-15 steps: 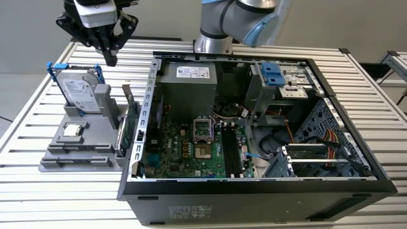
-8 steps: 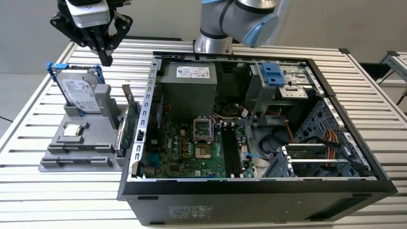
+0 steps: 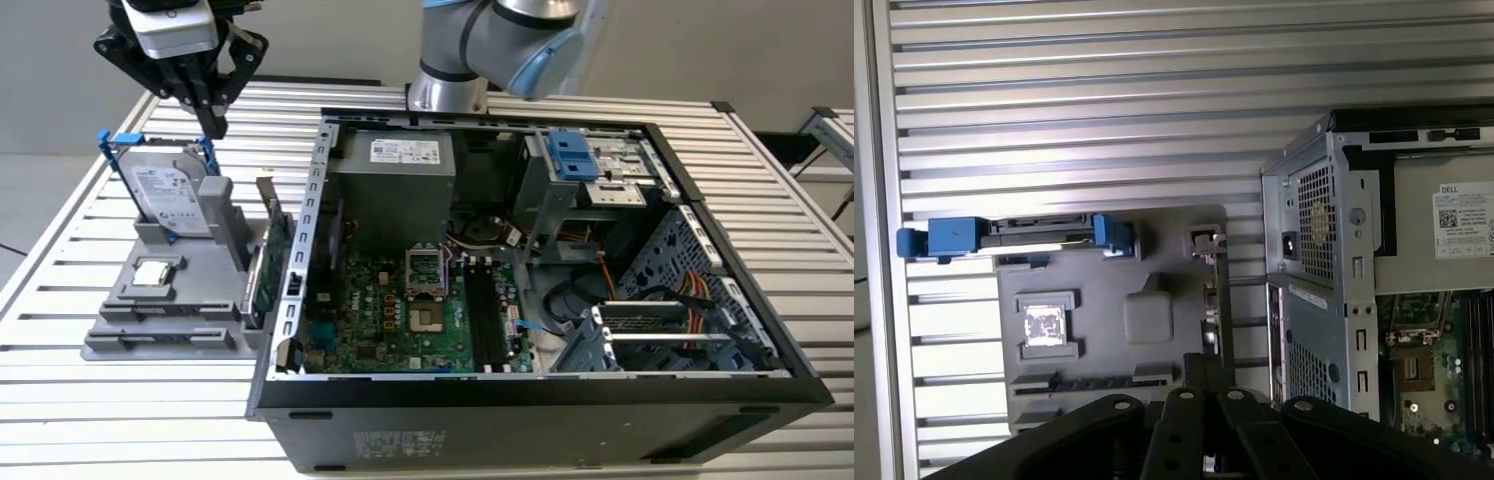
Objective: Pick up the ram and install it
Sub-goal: 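Reach for the ram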
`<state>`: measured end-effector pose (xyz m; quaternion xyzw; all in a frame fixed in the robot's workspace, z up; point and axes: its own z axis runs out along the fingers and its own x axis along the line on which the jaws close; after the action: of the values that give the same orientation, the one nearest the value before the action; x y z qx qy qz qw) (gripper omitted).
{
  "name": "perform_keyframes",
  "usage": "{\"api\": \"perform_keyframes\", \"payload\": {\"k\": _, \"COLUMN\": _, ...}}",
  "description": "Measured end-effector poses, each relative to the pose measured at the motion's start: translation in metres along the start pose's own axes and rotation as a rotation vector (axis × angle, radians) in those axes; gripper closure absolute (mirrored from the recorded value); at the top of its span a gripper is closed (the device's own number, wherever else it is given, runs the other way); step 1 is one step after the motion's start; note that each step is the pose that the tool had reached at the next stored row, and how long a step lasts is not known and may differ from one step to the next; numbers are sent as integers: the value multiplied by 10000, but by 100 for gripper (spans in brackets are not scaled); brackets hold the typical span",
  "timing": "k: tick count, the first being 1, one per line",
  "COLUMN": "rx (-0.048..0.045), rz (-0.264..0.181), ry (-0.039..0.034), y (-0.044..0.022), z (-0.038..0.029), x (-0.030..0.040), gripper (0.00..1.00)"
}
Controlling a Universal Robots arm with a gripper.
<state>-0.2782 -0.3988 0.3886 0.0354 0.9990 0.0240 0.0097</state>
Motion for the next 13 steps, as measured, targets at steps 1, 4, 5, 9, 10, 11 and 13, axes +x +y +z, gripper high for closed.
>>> {"api": "perform_keyframes", "payload": {"k": 1, "rx": 1, "rz": 0, "ry": 1, "y": -1, "z": 0, "x": 11, "gripper": 100}}
{"api": "perform_keyframes", "payload": {"k": 4, "rx": 1, "rz": 0, "ry": 2, "y": -4, "z": 2, "x": 47, "gripper": 100}}
{"api": "perform_keyframes", "payload": {"k": 5, "rx": 1, "rz": 1, "ry": 2, "y": -5, "z": 2, "x": 60, "gripper": 100}}
{"api": "perform_keyframes", "payload": {"k": 9, "rx": 1, "rz": 1, "ry": 2, "y": -8, "z": 5, "x": 111, "gripper": 100}}
{"api": "perform_keyframes", "payload": {"k": 10, "rx": 1, "rz": 0, "ry": 2, "y": -9, "z": 6, "x": 123, "gripper": 100}}
{"api": "perform_keyframes", "payload": {"k": 11, "rx": 1, "rz": 1, "ry": 2, "y": -10, "z": 7, "x": 137, "gripper": 100}}
{"api": "perform_keyframes", "payload": {"k": 13, "rx": 1, "rz": 1, "ry": 2, "y": -12, "z": 7, "x": 167, "gripper": 100}}
